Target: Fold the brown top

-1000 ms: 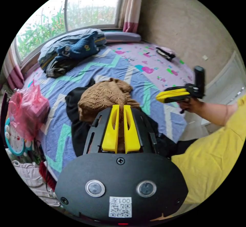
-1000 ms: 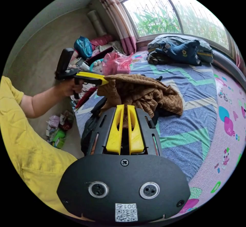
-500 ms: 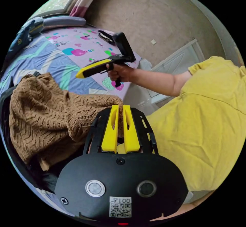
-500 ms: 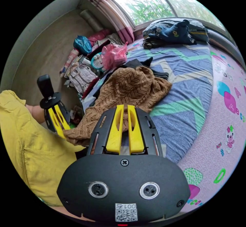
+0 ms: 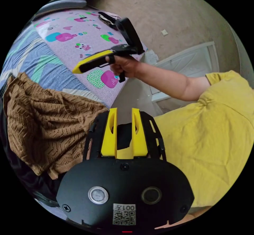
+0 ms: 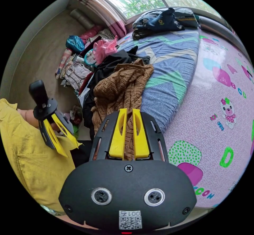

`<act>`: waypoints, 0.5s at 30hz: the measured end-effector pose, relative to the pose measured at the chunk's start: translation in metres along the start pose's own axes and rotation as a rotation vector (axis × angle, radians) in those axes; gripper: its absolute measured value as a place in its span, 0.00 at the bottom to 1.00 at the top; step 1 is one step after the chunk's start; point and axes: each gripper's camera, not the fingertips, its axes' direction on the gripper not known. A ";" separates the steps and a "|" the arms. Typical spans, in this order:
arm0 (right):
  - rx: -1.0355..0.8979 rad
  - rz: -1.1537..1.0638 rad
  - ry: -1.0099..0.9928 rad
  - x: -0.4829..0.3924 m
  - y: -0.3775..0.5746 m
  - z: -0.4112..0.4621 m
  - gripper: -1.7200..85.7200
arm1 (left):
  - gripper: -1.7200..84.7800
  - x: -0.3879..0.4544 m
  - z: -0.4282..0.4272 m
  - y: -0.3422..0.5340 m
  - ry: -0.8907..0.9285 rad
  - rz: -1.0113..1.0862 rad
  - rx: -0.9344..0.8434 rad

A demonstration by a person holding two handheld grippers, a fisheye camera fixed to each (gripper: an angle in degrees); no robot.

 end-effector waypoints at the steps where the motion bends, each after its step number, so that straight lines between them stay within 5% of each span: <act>1: -0.004 0.015 -0.013 0.005 0.002 0.001 0.03 | 0.07 -0.001 -0.005 0.001 -0.012 -0.016 0.013; 9: -0.019 0.124 -0.042 0.022 0.005 0.018 0.05 | 0.10 -0.033 -0.082 -0.021 -0.510 -0.181 0.082; 15: -0.010 0.152 -0.043 0.020 -0.012 0.028 0.07 | 0.12 -0.062 -0.106 -0.063 -0.720 -0.191 0.005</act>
